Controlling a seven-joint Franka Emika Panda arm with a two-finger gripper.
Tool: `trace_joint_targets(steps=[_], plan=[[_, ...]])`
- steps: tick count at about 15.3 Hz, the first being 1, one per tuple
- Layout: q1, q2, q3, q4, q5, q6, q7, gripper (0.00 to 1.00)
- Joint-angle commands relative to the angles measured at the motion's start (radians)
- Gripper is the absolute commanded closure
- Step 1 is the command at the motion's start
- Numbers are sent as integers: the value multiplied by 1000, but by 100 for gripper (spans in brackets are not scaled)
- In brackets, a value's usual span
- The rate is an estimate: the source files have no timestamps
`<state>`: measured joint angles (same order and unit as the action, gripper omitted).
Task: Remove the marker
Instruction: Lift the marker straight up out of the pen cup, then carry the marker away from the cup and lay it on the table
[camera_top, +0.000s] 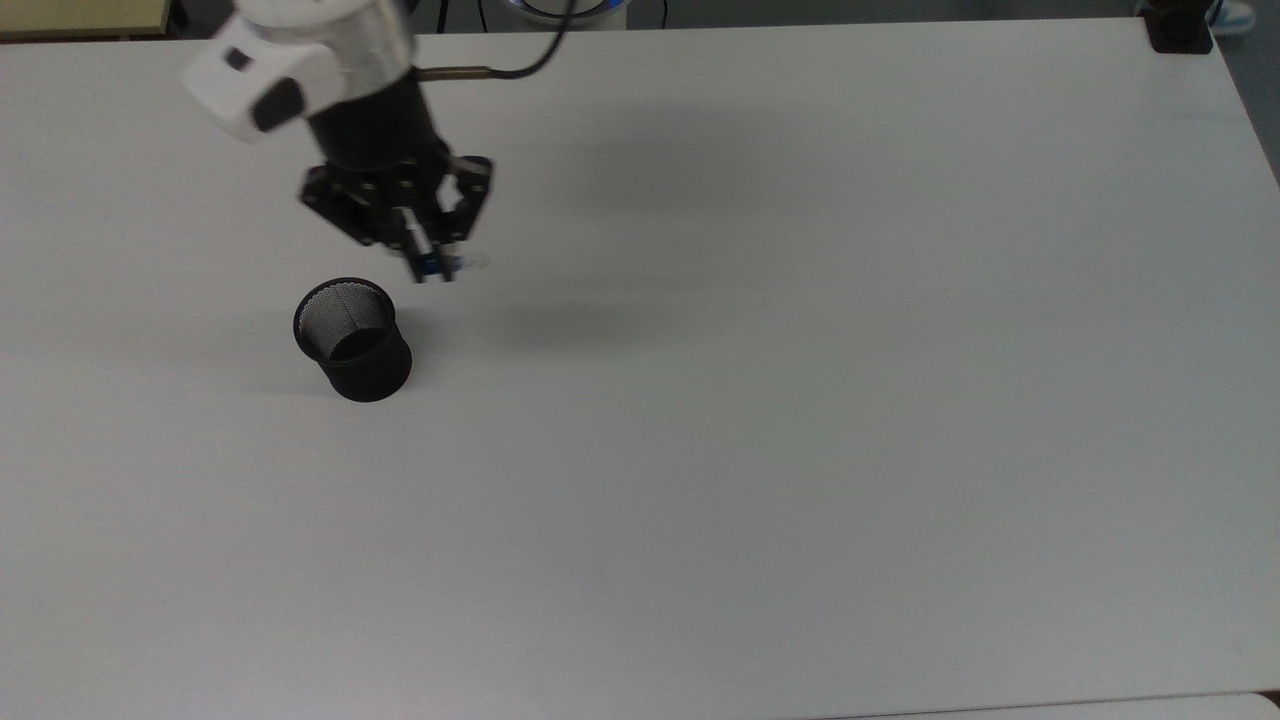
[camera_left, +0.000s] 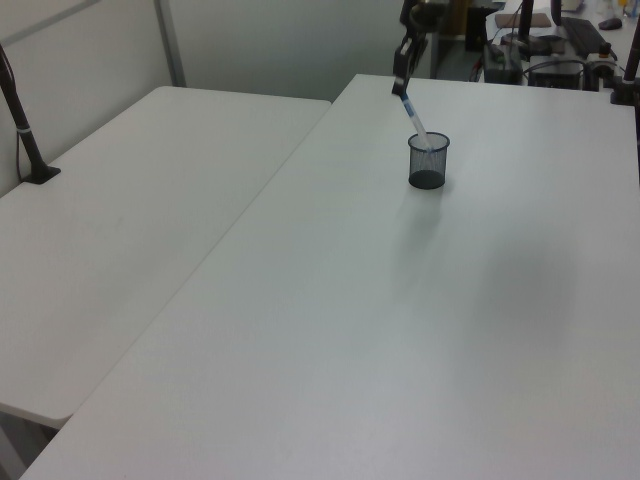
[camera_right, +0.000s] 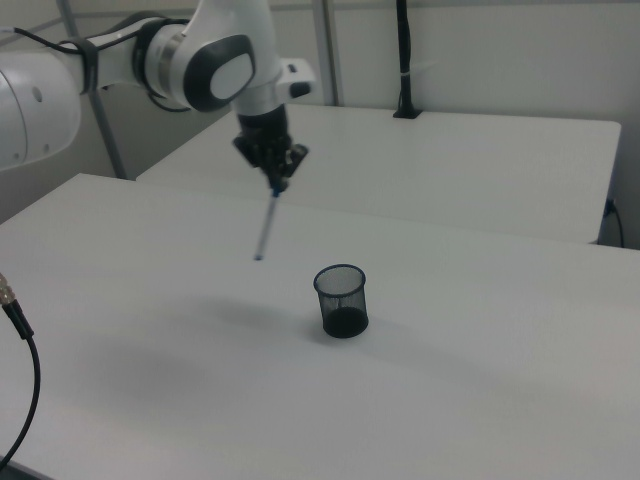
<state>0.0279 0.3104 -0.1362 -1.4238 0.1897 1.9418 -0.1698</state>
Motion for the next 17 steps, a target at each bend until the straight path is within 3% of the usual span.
trace_joint_targets(steps=[1, 6, 11, 12, 14, 17], plan=[[113, 5, -10, -40, 31, -113, 117, 88], [213, 114, -8, -43, 30, -129, 187, 87], [244, 203, -6, -41, 13, -119, 193, 84], [248, 210, -6, -41, 13, -119, 193, 79], [248, 220, -6, -41, 10, -118, 194, 59], [247, 228, -2, -41, -4, -116, 194, 43]])
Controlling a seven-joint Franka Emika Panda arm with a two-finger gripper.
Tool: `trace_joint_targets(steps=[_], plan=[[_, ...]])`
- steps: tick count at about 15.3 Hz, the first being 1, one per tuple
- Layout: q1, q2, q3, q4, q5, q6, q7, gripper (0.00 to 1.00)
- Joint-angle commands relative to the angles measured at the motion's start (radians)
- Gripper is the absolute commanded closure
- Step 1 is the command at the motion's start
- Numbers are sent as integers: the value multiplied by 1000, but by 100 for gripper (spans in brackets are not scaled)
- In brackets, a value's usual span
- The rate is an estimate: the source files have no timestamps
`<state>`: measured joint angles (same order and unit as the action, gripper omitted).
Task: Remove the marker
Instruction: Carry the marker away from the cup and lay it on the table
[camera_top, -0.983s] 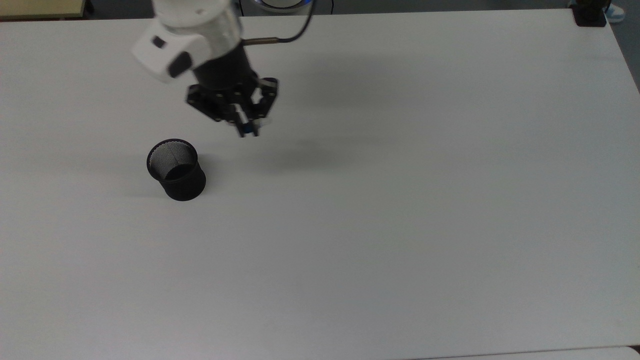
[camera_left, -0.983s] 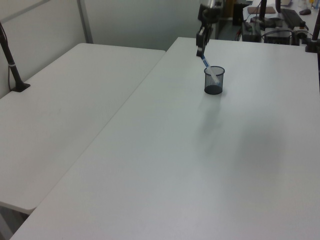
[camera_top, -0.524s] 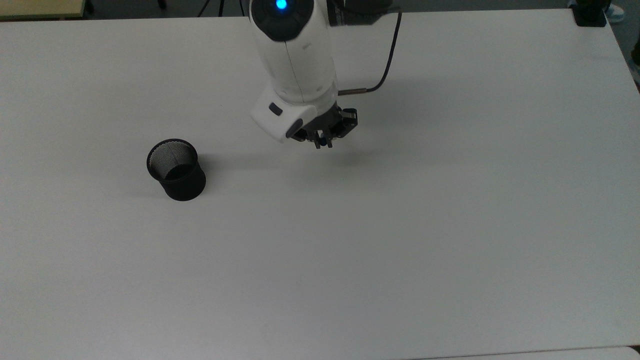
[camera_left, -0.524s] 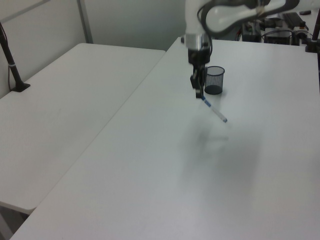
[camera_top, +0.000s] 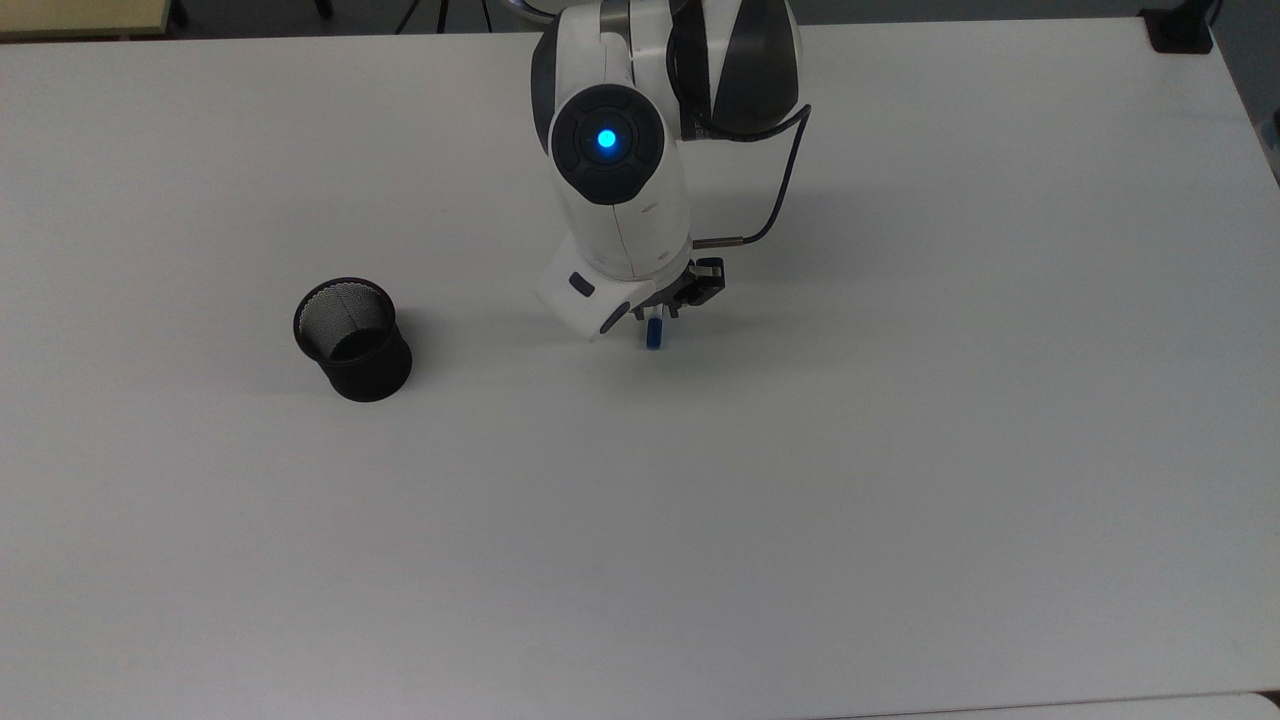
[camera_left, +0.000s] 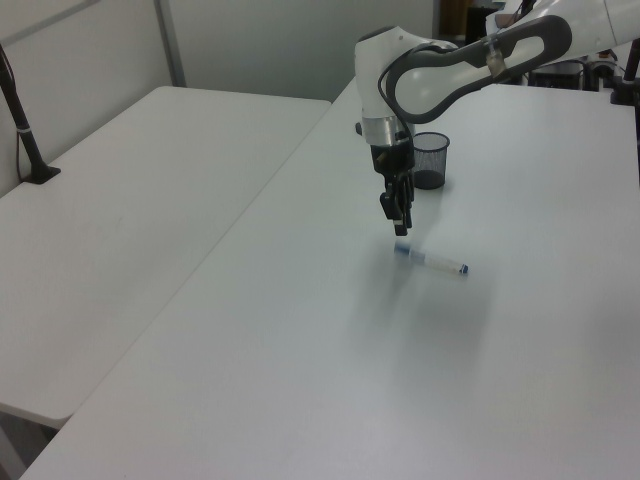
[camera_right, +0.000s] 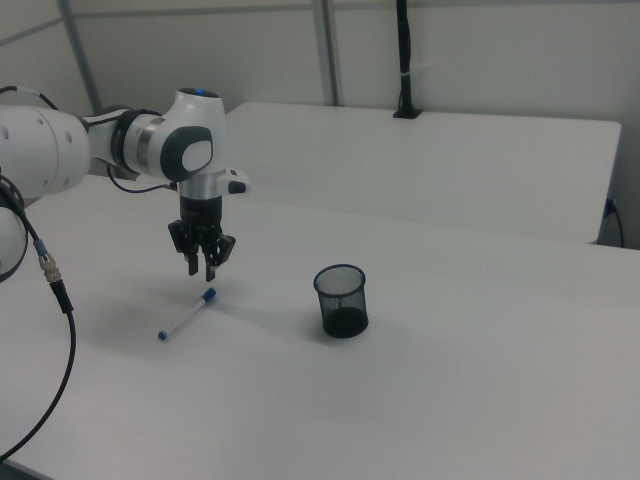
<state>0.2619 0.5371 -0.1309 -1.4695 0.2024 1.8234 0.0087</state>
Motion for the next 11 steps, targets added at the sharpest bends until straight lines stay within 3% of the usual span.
trace_joint_targets(steps=[1, 2, 4, 5, 11], plan=[[10, 1, -3, 5, -20, 2, 17, 28], [11, 1, -3, 6, -27, 2, 19, 16], [11, -8, 3, 12, -35, -1, 20, 10], [7, -25, 13, 12, -44, -3, 20, 0], [-85, -208, 25, -9, -184, -45, 128, 0]])
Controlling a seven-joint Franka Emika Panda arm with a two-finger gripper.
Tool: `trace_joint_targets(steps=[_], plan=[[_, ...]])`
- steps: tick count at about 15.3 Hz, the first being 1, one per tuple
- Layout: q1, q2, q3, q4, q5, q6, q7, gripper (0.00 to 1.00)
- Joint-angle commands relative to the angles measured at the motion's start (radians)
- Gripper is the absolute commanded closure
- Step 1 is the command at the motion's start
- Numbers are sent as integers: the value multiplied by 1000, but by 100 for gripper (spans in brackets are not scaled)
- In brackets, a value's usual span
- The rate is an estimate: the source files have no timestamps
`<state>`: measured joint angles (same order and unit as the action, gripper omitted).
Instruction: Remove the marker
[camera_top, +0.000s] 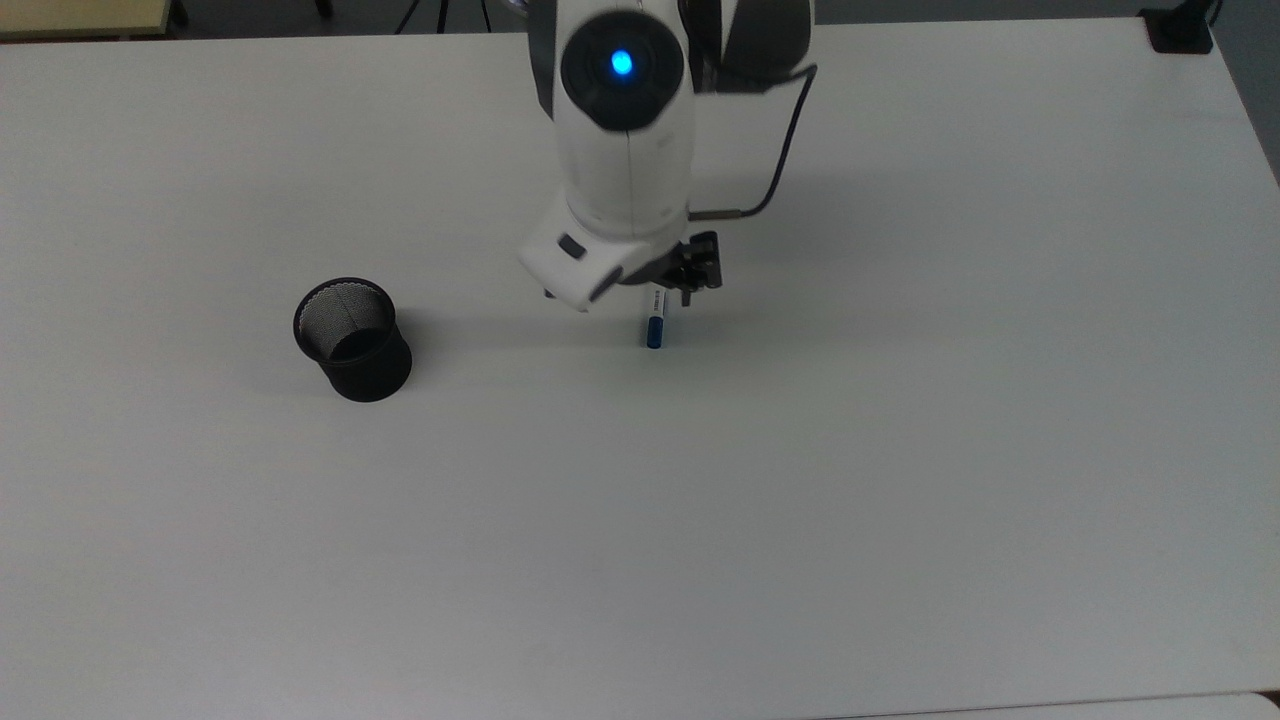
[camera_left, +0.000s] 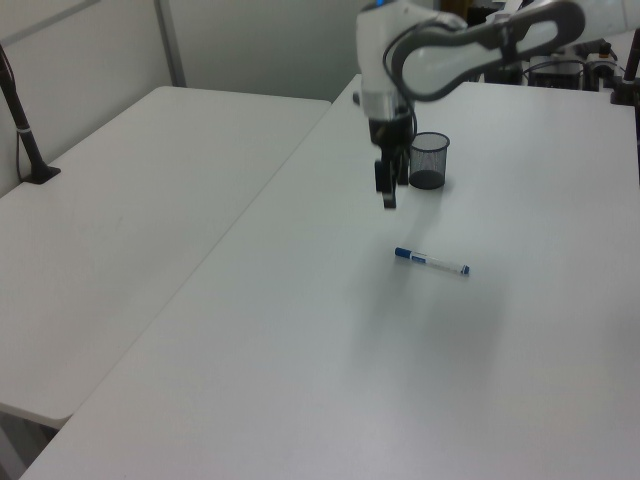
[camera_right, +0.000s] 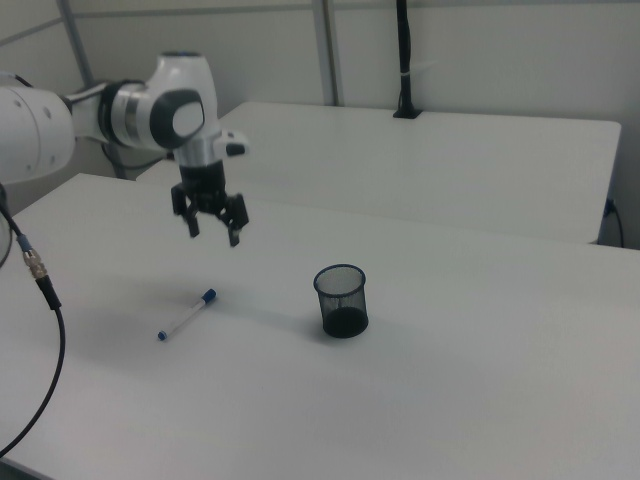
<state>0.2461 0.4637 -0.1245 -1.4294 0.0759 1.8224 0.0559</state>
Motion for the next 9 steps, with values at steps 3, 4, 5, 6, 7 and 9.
trace_joint_targets(steps=[3, 4, 5, 6, 7, 9], plan=[[-160, -238, 40, -65, -67, -112, 101, 0], [-183, -269, 40, -77, -71, -118, 99, 0], [-204, -295, 40, -94, -71, -120, 99, 0], [-218, -316, 40, -109, -71, -120, 99, 0], [-225, -335, 40, -126, -71, -120, 99, 0], [-228, -376, 40, -164, -71, -118, 99, 0]])
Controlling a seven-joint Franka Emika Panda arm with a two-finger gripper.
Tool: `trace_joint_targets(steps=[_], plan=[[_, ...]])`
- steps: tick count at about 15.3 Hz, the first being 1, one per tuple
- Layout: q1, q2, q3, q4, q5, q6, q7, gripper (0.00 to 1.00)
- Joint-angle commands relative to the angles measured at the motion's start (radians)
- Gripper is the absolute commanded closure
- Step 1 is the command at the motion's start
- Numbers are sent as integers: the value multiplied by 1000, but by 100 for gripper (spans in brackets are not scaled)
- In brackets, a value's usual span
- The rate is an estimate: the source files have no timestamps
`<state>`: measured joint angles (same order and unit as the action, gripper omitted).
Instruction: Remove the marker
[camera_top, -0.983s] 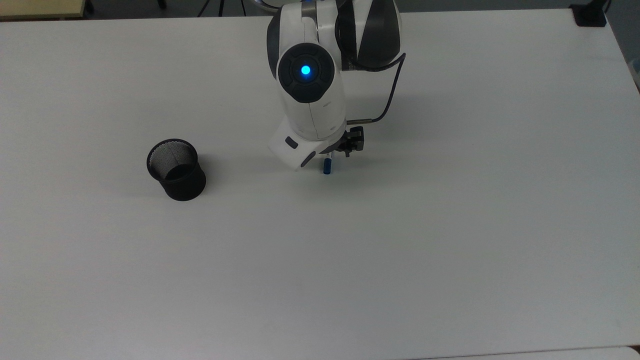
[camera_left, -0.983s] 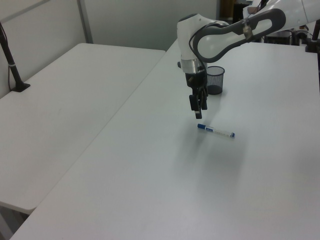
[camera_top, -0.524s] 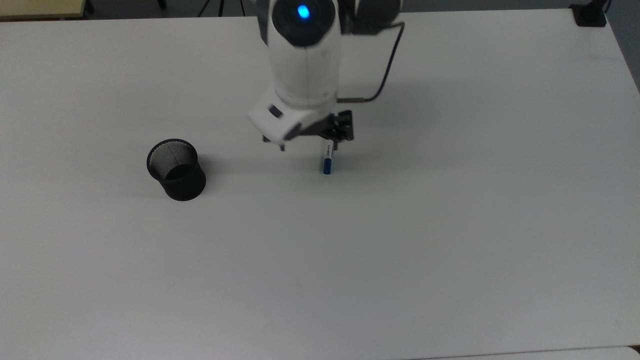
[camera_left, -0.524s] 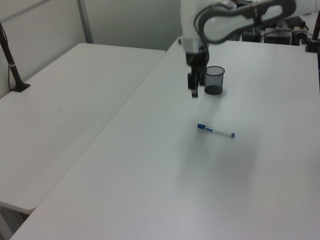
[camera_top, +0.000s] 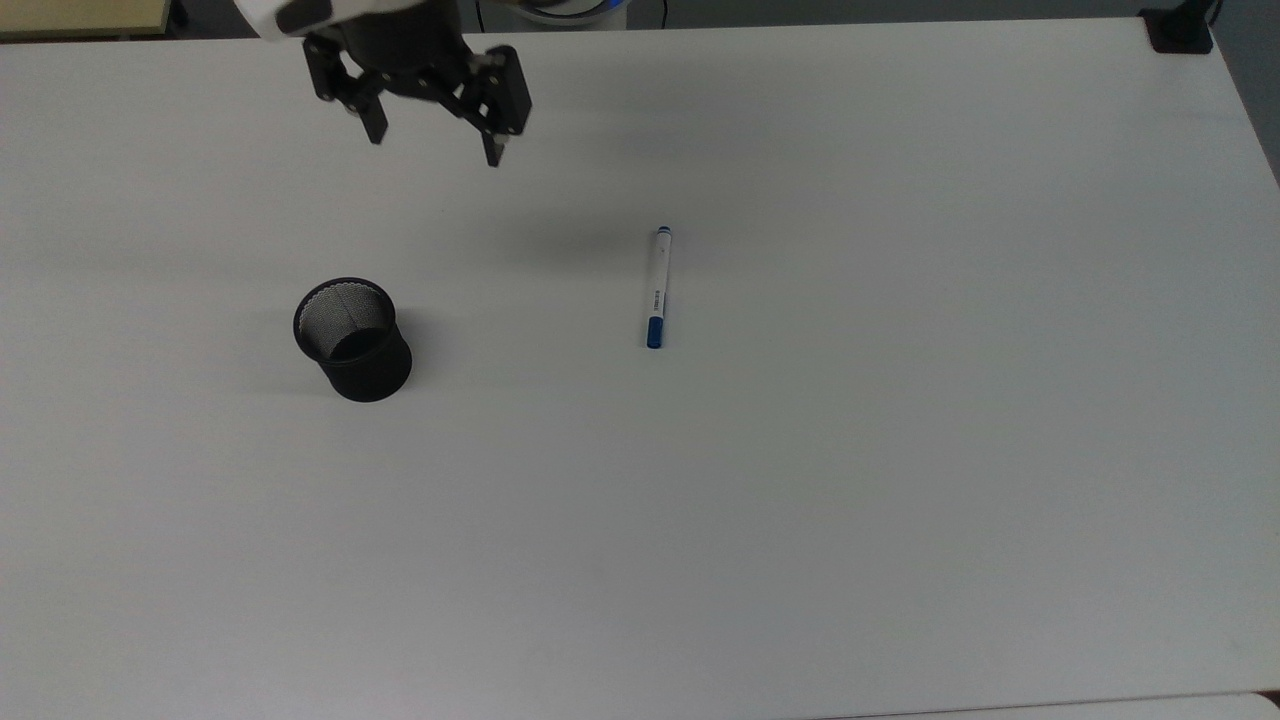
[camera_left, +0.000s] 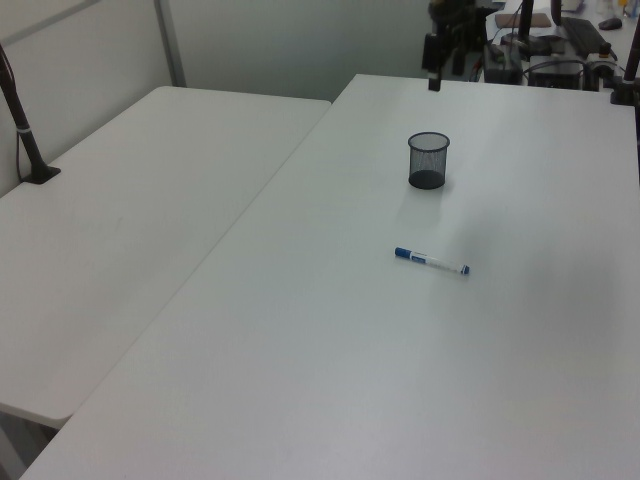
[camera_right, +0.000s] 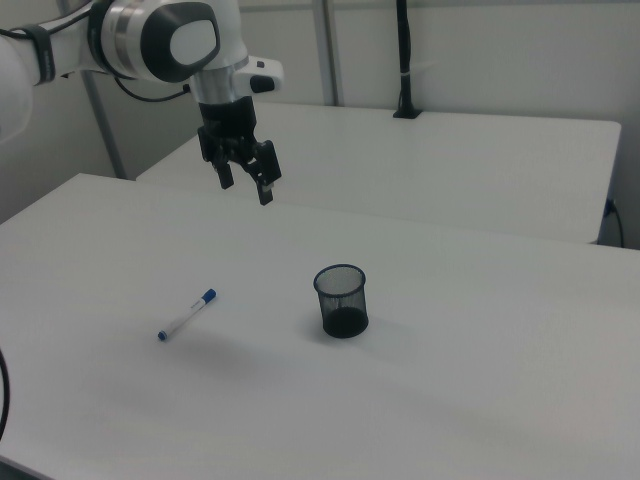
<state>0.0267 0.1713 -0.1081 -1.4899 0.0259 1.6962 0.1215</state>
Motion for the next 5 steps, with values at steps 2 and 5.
trace_joint_targets(steps=[2, 5], plan=[[-8, -102, 24, -121, -21, 8, 33, 0], [-2, -98, 24, -121, -21, 7, 33, 0]])
